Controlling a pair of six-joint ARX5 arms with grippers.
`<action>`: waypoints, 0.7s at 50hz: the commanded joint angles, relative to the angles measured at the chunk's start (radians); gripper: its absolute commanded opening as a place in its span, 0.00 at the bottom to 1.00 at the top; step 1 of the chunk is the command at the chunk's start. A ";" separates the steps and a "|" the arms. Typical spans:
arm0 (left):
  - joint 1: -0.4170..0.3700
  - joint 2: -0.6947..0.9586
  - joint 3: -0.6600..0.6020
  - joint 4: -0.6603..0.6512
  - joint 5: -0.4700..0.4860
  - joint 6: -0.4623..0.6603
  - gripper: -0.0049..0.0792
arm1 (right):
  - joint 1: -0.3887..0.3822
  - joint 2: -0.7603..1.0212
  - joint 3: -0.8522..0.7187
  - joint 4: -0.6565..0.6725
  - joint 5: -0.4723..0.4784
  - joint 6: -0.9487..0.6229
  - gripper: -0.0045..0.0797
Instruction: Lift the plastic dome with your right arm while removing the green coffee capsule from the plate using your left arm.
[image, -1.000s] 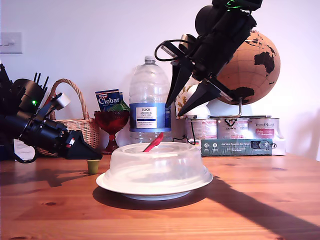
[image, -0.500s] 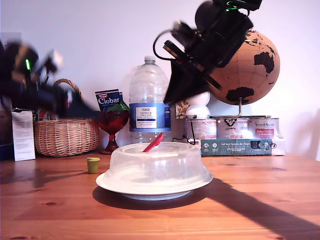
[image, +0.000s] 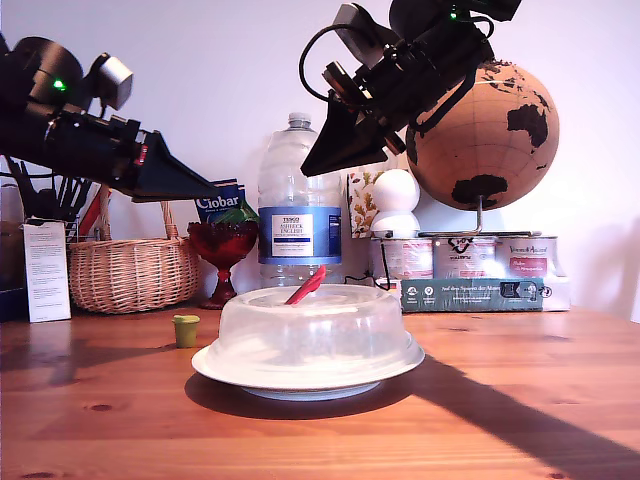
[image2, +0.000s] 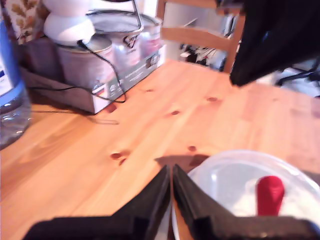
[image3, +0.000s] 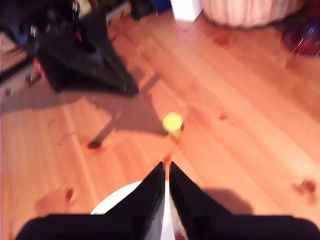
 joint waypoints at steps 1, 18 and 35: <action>-0.010 -0.037 0.000 0.011 -0.035 -0.003 0.04 | -0.018 -0.003 0.001 0.050 -0.002 0.024 0.04; -0.014 -0.056 0.000 0.046 -0.150 -0.087 0.04 | -0.063 -0.003 0.000 0.225 0.112 0.122 0.04; -0.015 -0.064 0.000 0.150 -0.191 -0.240 0.04 | -0.082 -0.005 0.000 0.322 0.200 0.197 0.04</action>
